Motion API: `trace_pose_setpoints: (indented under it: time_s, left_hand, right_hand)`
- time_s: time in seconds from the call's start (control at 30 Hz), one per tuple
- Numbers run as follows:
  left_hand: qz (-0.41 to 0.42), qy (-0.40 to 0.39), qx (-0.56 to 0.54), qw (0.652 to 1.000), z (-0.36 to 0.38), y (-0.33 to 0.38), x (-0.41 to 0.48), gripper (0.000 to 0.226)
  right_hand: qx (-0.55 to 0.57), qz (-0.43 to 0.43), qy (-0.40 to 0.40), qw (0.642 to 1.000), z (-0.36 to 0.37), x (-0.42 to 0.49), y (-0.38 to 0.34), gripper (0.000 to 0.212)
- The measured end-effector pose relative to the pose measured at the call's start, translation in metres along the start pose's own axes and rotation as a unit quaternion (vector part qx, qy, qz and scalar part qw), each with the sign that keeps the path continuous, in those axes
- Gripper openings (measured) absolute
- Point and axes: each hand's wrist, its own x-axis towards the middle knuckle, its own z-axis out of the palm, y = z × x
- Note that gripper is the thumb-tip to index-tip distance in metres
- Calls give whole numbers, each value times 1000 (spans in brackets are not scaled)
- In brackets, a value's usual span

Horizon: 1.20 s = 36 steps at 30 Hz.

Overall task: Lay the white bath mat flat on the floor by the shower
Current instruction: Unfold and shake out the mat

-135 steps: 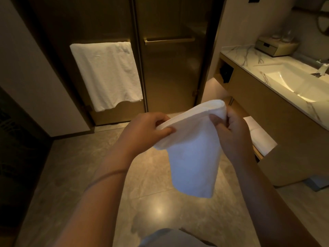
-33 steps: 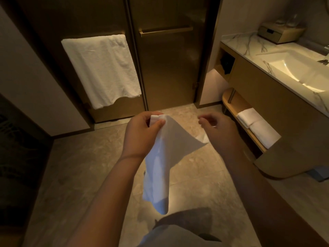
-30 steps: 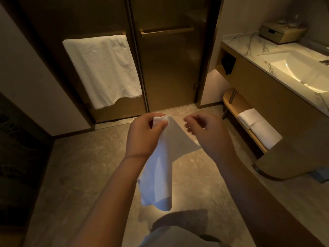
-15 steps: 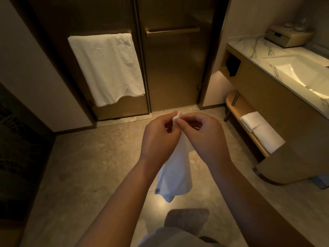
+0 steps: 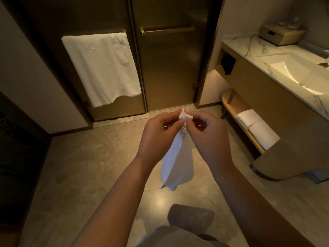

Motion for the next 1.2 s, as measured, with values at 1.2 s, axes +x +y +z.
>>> trace_pose_setpoints:
  time_s: [1.2]
  left_hand:
    - [-35, 146, 112, 982, -63, -47, 23, 15]
  right_hand:
    - [-169, 34, -5, 985, -58, 40, 89, 23]
